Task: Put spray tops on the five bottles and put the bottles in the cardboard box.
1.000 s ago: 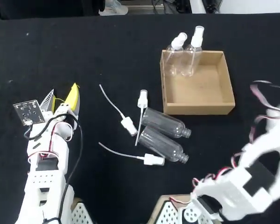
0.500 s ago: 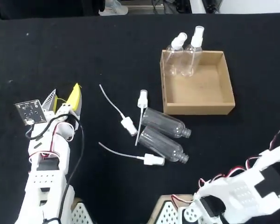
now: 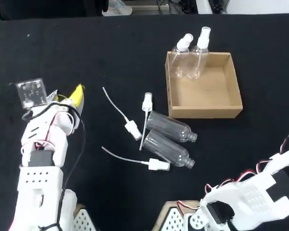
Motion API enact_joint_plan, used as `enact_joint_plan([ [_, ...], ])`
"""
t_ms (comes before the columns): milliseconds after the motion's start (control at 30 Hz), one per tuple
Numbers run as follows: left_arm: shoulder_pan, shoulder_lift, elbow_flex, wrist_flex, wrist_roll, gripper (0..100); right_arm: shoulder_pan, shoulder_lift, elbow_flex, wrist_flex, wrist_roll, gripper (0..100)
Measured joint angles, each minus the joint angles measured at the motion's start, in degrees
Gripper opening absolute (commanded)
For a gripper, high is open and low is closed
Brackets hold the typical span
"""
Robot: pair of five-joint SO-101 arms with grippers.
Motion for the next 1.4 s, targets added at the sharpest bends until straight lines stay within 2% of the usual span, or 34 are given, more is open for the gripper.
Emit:
enact_joint_plan([
  [167,-0.97,-0.26,-2.46,13.98,-8.97,24,-1.23,-2.55,1.32,0.00,-1.67,17.4],
  [333,-6.95,-6.33,-2.46,20.22,-9.76,24,-5.80,-15.12,11.43,-0.53,-2.20,17.4],
  [467,-10.02,-16.53,2.11,23.65,-10.20,24,-10.73,-26.02,24.00,-6.68,-6.51,15.3],
  [533,-10.11,-22.68,5.89,26.37,-11.78,19,-13.27,-31.21,30.59,-9.05,-8.44,9.5],
  [633,-10.11,-32.62,11.16,30.42,-14.15,3,-17.85,-39.47,40.44,-11.96,-10.02,0.6],
  [667,-10.20,-35.78,12.84,31.91,-14.59,2,-19.16,-42.37,43.69,-13.01,-10.20,1.6],
  [733,-10.46,-40.62,15.30,34.37,-14.95,6,-21.54,-48.00,49.58,-15.47,-10.37,0.9],
  [833,-10.29,-40.09,16.18,35.87,-14.86,2,-23.82,-56.44,58.02,-17.67,-10.46,1.1],
  [967,-10.29,-40.09,16.35,36.22,-14.95,3,-24.79,-68.04,67.78,-18.02,-12.84,1.1],
  [1200,-10.29,-40.18,16.35,43.08,-14.77,3,-24.79,-88.00,84.04,-18.20,-13.89,1.4],
  [1400,-10.29,-42.29,16.35,45.98,-14.77,3,-26.55,-103.65,93.98,-11.87,-13.89,1.6],
])
